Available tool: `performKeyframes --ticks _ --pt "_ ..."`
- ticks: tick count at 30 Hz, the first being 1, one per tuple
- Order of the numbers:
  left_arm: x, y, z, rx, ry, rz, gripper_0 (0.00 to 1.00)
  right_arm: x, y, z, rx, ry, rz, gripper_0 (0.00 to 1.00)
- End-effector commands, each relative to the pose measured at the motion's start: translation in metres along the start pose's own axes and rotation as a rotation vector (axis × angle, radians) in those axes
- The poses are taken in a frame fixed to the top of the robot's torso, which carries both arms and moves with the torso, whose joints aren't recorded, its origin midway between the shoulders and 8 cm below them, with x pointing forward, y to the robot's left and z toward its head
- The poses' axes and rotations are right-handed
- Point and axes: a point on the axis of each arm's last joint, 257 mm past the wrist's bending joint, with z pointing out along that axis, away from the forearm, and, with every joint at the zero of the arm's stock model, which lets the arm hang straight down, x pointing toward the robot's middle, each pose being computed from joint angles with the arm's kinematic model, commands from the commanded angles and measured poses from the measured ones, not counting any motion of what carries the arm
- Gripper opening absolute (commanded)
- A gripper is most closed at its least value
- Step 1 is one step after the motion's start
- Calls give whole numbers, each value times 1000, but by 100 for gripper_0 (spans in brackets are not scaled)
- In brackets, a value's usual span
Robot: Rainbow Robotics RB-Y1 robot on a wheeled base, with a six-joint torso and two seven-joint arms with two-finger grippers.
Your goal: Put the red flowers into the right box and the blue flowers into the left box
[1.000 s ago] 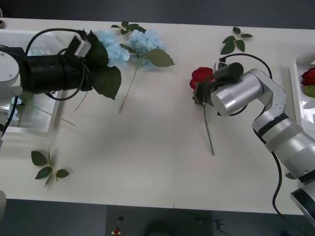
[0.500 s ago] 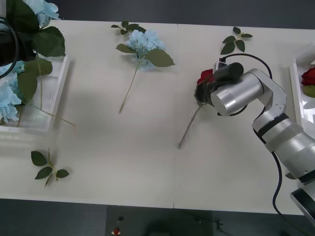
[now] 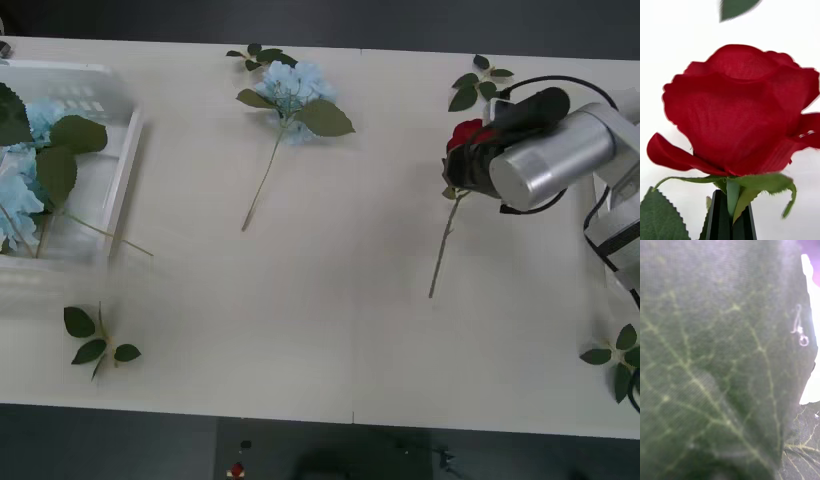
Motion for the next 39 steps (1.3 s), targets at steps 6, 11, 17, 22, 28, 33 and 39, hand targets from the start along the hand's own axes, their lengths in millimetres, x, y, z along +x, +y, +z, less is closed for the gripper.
performKeyframes --ticks 6,11,17,22,28,33,39 --pt "-6 6 -23 -25 -19 31 0 -96 -120 -73 106 -73 -187 0" --pt "-1 3 -28 -35 -14 43 0 -121 -183 -111 185 -73 -224 0" --pt "14 25 -15 -129 25 95 0 -142 -249 -148 252 -62 -256 0" --pt "35 62 -8 -242 50 138 0 -164 -294 -161 308 -116 -299 0" --pt "49 106 -7 -360 48 158 1 -177 -329 -162 345 -173 -309 0" --pt "53 115 -4 -377 40 167 16 -174 -354 -167 404 -153 -354 0" --pt "51 113 -4 -369 30 159 84 -164 -374 -166 432 -128 -328 0"
